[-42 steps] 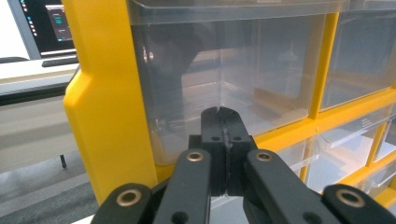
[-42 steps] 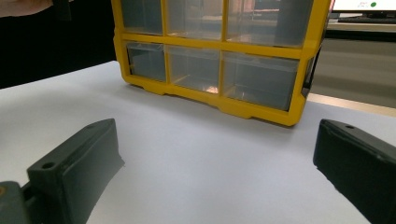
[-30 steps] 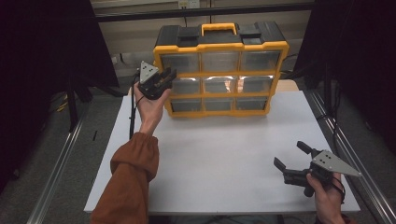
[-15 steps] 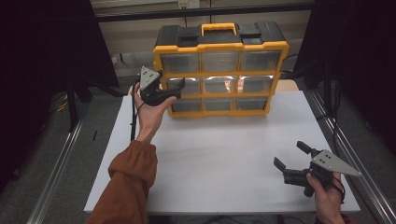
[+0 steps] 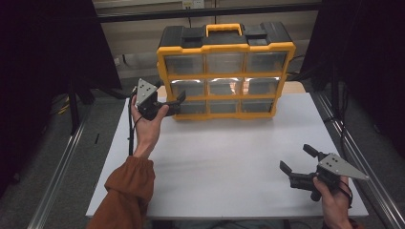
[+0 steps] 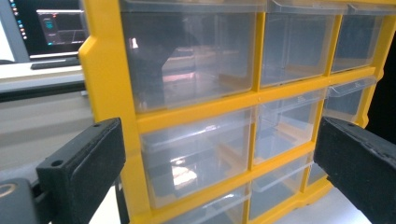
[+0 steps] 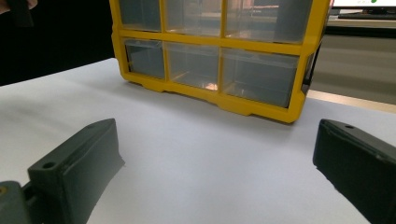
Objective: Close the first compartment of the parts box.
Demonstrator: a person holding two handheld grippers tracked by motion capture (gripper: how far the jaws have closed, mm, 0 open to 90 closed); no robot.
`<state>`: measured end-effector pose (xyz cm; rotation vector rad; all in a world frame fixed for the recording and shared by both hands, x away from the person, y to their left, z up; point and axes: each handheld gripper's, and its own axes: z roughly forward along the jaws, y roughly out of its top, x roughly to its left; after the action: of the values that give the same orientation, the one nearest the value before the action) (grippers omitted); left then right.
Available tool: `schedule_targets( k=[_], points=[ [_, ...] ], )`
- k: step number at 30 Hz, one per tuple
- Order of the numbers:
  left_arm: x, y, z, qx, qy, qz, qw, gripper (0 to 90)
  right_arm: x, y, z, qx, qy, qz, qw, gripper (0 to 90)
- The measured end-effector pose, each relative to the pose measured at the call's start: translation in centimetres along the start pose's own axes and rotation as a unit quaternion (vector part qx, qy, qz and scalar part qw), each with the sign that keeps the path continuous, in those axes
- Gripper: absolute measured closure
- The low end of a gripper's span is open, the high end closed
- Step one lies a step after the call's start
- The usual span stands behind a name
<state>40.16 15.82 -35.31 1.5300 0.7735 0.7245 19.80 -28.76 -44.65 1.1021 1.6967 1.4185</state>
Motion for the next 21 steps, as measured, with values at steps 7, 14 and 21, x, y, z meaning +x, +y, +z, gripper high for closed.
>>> schedule_targets(
  k=[7,14,21],
  points=[
    [-0.4,-1.9,-1.7,0.013,0.002,-0.003,0.9999,4.1,0.0,0.0,0.0,0.000,-0.001,0.001,1.0000,0.5],
    [-1.0,-3.4,-3.2,0.030,-0.006,0.003,0.9995,5.0,0.0,0.0,0.0,0.000,0.000,-0.002,1.0000,0.5],
    [-1.4,-4.8,-4.6,0.038,-0.011,-0.003,0.9992,4.9,0.0,0.0,0.0,0.003,0.001,-0.005,1.0000,0.5]
  ],
)
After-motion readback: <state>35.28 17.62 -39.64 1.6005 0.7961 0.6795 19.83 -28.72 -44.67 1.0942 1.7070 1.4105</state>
